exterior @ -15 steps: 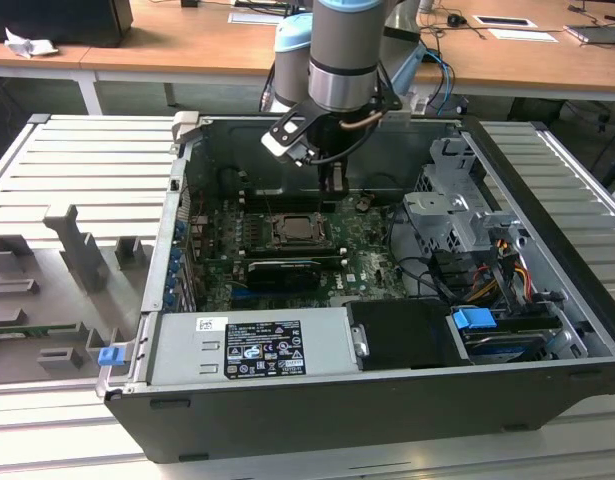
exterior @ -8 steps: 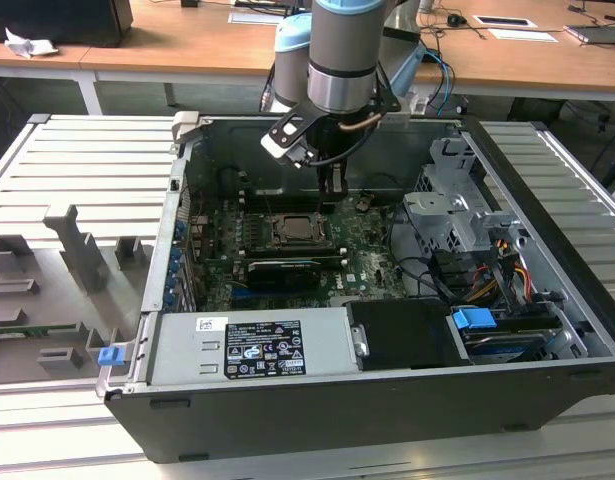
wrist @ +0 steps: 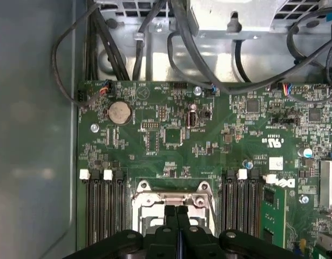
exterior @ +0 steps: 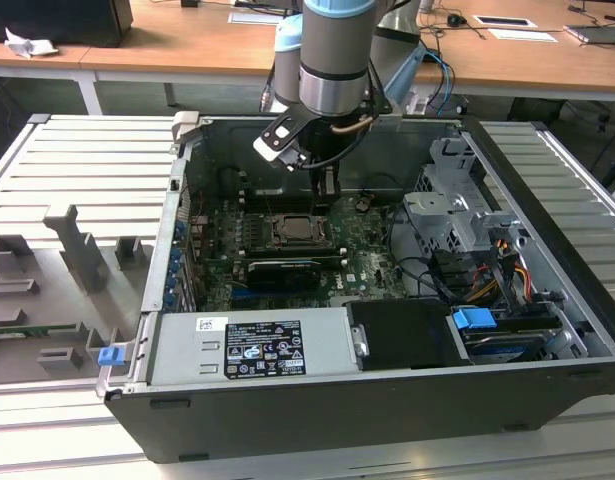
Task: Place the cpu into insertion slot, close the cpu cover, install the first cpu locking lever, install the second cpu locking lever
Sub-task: 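Close the cpu cover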
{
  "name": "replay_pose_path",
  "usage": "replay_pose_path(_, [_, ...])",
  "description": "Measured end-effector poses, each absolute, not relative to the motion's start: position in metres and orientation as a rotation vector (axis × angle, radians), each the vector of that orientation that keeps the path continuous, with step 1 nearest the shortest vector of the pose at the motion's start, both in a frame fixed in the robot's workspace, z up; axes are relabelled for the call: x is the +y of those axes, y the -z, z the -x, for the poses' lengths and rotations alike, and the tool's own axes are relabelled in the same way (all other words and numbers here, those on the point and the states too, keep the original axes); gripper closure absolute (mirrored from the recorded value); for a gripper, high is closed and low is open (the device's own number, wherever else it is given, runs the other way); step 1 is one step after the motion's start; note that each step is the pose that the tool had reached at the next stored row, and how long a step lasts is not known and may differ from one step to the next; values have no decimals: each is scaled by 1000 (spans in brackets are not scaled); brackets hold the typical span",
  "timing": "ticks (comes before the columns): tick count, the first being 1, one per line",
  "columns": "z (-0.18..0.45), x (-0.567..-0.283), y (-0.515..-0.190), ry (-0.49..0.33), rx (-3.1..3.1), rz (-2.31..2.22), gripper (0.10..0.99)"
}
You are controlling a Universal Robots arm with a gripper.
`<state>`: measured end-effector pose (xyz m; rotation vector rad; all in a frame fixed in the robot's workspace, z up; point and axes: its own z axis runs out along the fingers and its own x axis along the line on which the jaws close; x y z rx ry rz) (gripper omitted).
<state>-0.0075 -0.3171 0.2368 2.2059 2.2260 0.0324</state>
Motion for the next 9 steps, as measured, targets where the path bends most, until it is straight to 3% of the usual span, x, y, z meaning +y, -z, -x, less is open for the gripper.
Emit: replay_pose_path(9, [25, -317, -237, -33, 2233, -2199, 980])
